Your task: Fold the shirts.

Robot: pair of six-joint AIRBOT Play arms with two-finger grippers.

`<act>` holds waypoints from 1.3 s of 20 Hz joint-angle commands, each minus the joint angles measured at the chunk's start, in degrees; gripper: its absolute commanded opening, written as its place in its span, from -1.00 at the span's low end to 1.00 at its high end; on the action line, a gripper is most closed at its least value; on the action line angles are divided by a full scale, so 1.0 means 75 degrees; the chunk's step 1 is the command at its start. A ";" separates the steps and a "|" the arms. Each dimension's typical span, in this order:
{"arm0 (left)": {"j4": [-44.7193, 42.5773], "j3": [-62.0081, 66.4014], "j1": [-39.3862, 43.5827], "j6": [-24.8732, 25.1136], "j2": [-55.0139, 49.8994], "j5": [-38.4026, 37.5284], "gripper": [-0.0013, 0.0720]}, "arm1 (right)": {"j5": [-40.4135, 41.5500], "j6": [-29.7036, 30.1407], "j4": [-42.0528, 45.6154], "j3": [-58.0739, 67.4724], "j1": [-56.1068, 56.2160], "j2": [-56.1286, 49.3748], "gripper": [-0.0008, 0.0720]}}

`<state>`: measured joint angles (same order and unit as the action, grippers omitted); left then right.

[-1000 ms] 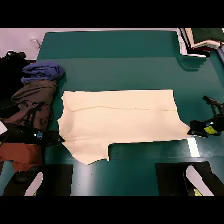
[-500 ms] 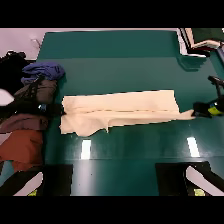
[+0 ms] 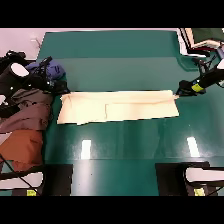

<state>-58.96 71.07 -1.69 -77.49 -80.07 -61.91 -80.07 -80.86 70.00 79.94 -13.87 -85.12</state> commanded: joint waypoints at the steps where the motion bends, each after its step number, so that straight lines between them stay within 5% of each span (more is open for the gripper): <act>1: 0.0114 0.0481 0.0006 -0.0204 -0.0224 0.0000 0.33 | -0.0131 0.0481 -0.0866 0.0501 -0.0405 -0.0493 0.15; 3: 0.0140 0.0490 0.0006 -0.0204 -0.0221 -0.0172 0.33 | -0.0452 0.0784 -0.0883 0.0259 -0.0822 -0.0493 0.19; 4: 0.0146 0.0490 0.0009 -0.0207 -0.0221 -0.0219 0.30 | -0.0562 0.0883 -0.0909 0.0067 -0.1070 -0.0493 0.40; 6: 0.0338 0.0490 0.0009 -0.0210 -0.0221 -0.0356 -0.87 | -0.0425 0.1026 -0.1145 -0.0516 -0.1614 -0.0495 0.49; 10: 0.0516 0.0484 0.0758 -0.0271 -0.0259 0.0003 -0.91 | 0.0198 0.1553 -0.1929 -0.1626 -0.2305 -0.0717 0.48; 15: 0.0504 0.0493 0.2521 -0.1029 -0.0790 0.1440 -0.91 | 0.0248 0.2031 -0.3194 -0.1853 -0.1725 -0.1673 0.19; 17: 0.0504 0.0510 0.3110 -0.1043 -0.1125 0.2104 -0.91 | 0.0481 0.2031 -0.3328 -0.1833 -0.1221 -0.1807 -0.22; 19: 0.0525 0.0833 0.3576 -0.1078 -0.1673 0.2224 -0.91 | 0.0673 0.2060 -0.3328 -0.1827 -0.0947 -0.1670 -0.83; 20: 0.0530 0.1105 0.3727 -0.1087 -0.1955 0.2101 -0.91 | 0.0705 0.2072 -0.3346 -0.1813 -0.0915 -0.1466 -0.94; 26: 0.0542 0.2594 0.4100 -0.1285 -0.3322 0.1574 -0.91 | 0.0012 0.1568 -0.3401 -0.0385 -0.0530 0.0379 -0.95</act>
<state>-54.98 86.24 27.59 -86.21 -100.68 -48.47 -77.87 -66.52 45.06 72.27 -19.88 -87.83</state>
